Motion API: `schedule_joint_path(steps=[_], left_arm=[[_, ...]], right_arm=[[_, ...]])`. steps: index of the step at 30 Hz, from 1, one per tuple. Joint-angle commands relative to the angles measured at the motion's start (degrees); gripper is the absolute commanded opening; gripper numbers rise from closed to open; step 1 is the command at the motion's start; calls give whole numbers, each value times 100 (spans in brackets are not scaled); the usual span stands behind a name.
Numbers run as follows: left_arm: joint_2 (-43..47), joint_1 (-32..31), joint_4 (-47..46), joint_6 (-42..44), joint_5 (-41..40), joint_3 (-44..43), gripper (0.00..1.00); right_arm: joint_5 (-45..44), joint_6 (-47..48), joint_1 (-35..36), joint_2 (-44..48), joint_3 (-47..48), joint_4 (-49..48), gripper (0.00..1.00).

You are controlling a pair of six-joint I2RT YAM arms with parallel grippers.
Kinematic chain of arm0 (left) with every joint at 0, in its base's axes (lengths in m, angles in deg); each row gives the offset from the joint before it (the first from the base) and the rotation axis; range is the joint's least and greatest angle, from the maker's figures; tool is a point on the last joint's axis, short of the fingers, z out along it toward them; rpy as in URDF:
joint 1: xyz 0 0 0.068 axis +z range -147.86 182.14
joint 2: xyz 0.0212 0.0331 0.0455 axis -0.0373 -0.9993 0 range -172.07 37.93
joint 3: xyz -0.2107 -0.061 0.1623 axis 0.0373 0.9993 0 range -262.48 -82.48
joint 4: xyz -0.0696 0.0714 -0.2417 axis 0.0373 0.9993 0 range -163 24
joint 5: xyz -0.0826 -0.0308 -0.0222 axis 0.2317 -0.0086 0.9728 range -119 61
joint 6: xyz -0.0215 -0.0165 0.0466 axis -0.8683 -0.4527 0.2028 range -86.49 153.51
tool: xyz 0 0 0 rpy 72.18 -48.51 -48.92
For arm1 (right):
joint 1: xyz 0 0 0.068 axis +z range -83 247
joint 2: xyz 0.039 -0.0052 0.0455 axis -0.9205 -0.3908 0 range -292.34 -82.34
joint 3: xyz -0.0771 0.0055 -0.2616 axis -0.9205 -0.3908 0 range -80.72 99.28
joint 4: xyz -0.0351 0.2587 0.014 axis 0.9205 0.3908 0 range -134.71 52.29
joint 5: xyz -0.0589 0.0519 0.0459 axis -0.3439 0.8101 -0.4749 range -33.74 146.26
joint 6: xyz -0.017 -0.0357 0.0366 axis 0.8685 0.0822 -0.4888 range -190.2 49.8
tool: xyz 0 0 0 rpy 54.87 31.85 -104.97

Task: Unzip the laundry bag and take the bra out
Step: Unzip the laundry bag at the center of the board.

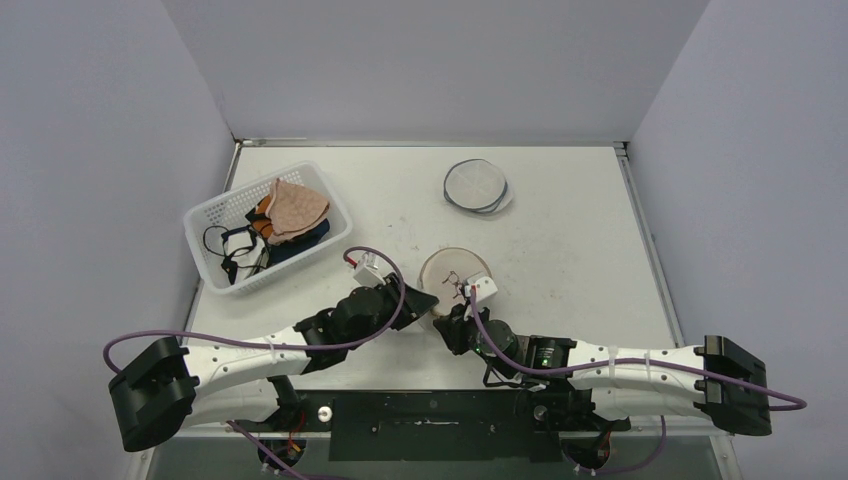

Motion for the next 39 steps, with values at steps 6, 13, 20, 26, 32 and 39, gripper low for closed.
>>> schedule_joint_path(steps=[6,13,20,26,32,39], left_arm=[[163,107,-208,20,-116,-78,0],[429,358,-90,19,41,129,0],[474,662,-105,126,539,236,0],[419,1138,-112,396,1334,266,0],[-64,2064,-176,1034,3027,-286,0],[-640,2132,381,1446,3323,-1013,46]], right_arm=[[-229,31,58,261,121,122,5],[-760,-140,61,451,36,755,5],[-1428,-645,53,613,-97,1377,5],[-1391,-403,54,973,-227,1308,5],[-700,-177,115,926,-432,674,5],[-667,-157,268,514,-260,345,5]])
